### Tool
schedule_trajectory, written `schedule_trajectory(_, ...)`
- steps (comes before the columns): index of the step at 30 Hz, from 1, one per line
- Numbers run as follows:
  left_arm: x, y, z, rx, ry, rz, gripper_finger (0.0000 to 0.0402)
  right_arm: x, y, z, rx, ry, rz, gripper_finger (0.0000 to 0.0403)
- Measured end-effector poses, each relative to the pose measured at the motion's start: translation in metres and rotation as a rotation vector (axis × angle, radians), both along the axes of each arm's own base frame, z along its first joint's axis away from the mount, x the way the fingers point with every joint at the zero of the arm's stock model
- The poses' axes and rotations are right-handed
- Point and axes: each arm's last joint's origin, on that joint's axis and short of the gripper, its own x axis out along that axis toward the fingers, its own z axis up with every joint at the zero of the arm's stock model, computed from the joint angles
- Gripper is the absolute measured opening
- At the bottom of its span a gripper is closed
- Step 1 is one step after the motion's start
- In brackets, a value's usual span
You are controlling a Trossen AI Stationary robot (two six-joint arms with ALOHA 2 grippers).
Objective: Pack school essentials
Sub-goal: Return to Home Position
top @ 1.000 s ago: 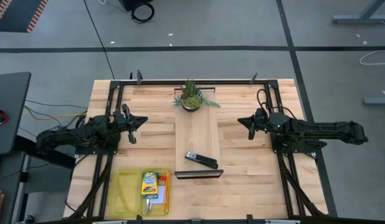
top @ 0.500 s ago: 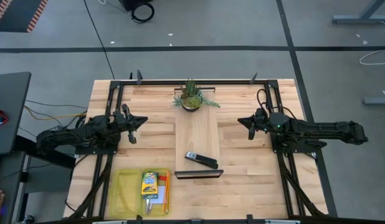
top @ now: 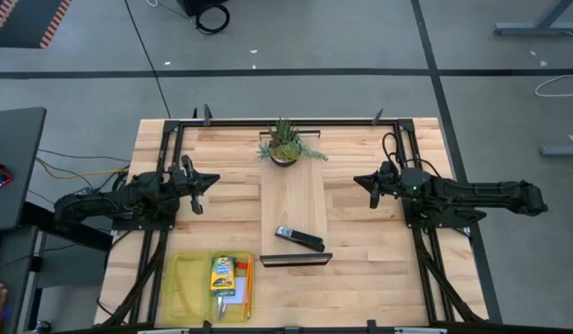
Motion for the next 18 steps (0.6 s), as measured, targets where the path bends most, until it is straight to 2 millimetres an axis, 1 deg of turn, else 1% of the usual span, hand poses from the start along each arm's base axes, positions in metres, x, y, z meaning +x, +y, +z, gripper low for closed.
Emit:
schedule_trajectory(9,0.0,0.0,0.0,0.0,0.0,0.0,0.0036,0.0,0.0,0.0,0.0,0.0,0.0,0.001)
schedule_trajectory(18,0.0,0.0,0.0,0.0,0.0,0.0,0.0023,0.0,0.0,0.0,0.0,0.0,0.0,0.001)
